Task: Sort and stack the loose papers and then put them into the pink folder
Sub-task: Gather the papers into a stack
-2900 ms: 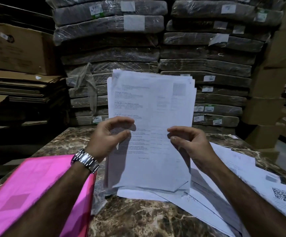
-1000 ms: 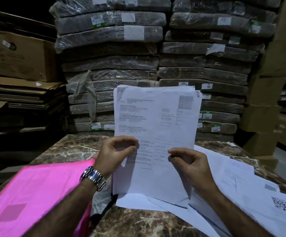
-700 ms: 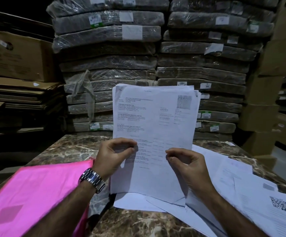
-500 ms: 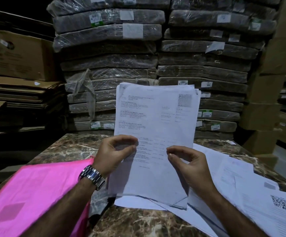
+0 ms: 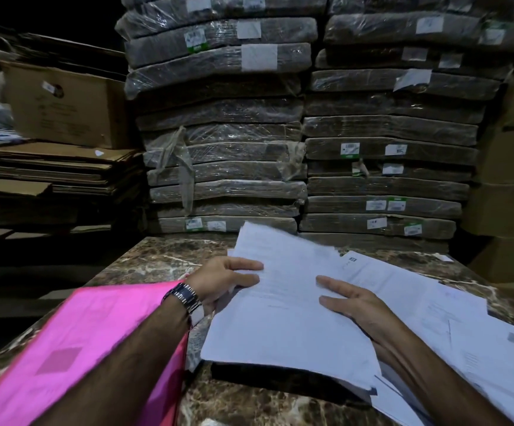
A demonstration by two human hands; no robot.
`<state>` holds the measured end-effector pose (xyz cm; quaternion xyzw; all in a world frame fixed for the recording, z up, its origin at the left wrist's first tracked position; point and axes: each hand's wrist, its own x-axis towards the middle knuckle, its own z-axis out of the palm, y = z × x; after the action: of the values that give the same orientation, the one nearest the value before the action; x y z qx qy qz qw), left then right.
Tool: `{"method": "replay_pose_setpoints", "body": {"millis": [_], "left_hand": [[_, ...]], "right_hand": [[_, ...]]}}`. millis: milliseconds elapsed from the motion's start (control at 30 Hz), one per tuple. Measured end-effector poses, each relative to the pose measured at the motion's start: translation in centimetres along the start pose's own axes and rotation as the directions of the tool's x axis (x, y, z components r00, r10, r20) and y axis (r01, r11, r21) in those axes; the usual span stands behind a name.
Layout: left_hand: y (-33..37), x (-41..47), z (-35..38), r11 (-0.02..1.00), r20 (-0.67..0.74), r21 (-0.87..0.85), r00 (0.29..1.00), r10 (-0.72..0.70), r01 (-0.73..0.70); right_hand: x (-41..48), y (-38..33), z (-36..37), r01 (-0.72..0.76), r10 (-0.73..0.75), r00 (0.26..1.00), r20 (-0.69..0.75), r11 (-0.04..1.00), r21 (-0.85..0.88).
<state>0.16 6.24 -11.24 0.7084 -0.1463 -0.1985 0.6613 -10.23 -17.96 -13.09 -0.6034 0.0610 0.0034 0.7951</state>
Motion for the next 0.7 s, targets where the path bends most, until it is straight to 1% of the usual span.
{"method": "replay_pose_setpoints", "body": {"millis": [33, 100, 167, 233, 300, 400, 467, 600, 667, 700], "left_hand": [[-0.8, 0.4, -0.3, 0.996, 0.011, 0.057, 0.998, -0.064, 0.064], [-1.8, 0.7, -0.6, 0.982, 0.008, 0.126, 0.990, -0.142, 0.140], [-2.0, 0.2, -0.3, 0.972, 0.017, 0.150, 0.983, -0.183, 0.178], [-2.3, 0.0, -0.1, 0.969, 0.007, 0.157, 0.981, -0.195, 0.192], [-2.9, 0.1, -0.1, 0.970, -0.034, 0.158, 0.982, -0.183, 0.187], [-3.1, 0.3, 0.1, 0.972, -0.054, 0.152, 0.984, -0.171, 0.177], [-3.4, 0.3, -0.1, 0.966, -0.065, 0.189, 0.984, -0.168, 0.178], [-2.9, -1.1, 0.2, 0.912, -0.092, 0.382, 0.989, -0.120, 0.146], [-2.4, -1.6, -0.2, 0.840, -0.128, 0.529, 0.990, -0.064, 0.123], [-2.3, -1.7, -0.8, 0.813, -0.143, 0.570, 0.989, -0.045, 0.119]], "right_hand": [[0.1, 0.3, -0.1, -0.050, 0.050, 0.999, 0.002, 0.998, -0.024], [0.4, 0.9, -0.3, -0.115, 0.115, 0.993, -0.005, 0.993, -0.042], [0.5, 1.3, -0.4, -0.140, 0.140, 0.990, -0.010, 0.988, -0.060], [0.5, 1.5, -0.2, -0.148, 0.147, 0.989, -0.016, 0.986, -0.073], [0.6, 1.6, -0.1, -0.155, 0.153, 0.988, -0.031, 0.984, -0.085], [0.8, 1.7, 0.0, -0.187, 0.184, 0.982, -0.034, 0.973, -0.136], [0.9, 1.7, -0.2, -0.212, 0.211, 0.977, -0.025, 0.960, -0.181], [0.4, 1.7, -0.3, -0.195, 0.198, 0.980, -0.005, 0.957, -0.215], [0.4, 1.6, -0.2, -0.171, 0.172, 0.985, -0.015, 0.961, -0.218], [0.4, 1.5, -0.2, -0.155, 0.153, 0.988, -0.028, 0.959, -0.236]]}}
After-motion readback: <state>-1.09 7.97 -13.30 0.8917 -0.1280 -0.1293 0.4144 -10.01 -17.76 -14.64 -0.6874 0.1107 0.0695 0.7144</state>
